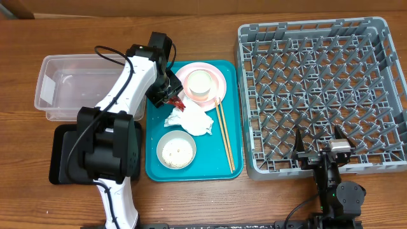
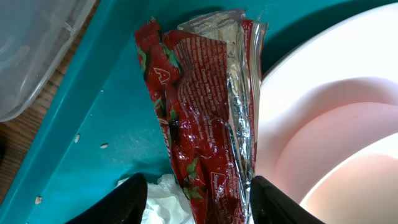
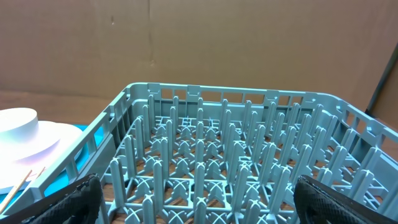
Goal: Sort waste into correct bins and load items into the dishwasher
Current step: 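Grasp the red wrapper with the left gripper and lift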
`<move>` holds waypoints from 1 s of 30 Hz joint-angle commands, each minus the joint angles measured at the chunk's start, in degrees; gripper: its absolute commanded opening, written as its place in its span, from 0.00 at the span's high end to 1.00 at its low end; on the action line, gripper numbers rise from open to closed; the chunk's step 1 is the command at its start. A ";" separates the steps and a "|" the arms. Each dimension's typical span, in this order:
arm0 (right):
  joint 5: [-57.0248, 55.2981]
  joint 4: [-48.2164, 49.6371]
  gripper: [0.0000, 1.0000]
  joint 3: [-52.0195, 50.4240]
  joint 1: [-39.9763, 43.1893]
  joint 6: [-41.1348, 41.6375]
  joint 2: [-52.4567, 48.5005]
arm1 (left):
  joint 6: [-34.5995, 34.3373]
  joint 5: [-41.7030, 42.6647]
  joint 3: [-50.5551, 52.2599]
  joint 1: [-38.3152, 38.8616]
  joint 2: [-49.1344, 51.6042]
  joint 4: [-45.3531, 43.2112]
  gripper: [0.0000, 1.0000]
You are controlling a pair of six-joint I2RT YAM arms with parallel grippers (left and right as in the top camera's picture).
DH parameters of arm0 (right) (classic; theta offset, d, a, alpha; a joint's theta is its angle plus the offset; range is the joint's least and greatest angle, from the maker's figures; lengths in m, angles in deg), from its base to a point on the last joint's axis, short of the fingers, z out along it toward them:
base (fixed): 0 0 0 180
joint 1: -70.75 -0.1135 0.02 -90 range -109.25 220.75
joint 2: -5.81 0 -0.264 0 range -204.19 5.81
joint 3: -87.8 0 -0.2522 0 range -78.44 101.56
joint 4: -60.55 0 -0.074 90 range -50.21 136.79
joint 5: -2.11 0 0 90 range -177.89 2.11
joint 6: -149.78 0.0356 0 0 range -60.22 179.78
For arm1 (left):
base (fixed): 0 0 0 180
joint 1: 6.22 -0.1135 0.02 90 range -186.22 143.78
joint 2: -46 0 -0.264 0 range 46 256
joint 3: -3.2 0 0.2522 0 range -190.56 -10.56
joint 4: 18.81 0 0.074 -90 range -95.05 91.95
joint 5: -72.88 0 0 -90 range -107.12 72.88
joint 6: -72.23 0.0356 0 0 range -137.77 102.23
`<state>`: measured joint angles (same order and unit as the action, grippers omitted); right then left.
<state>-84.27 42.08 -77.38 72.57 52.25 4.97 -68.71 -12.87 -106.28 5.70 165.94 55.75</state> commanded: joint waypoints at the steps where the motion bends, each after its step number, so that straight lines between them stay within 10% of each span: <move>1: 0.13 0.28 0.00 -0.59 -0.22 0.00 0.61 | -0.98 -0.70 0.17 0.26 0.94 -0.04 0.45; 30: 0.13 0.31 0.00 -0.59 -0.22 0.00 0.61 | -0.26 1.95 -0.22 0.35 0.92 0.44 0.96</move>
<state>-84.27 42.08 -77.38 72.57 52.25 4.97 -69.08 -12.63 -106.11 5.81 165.94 55.83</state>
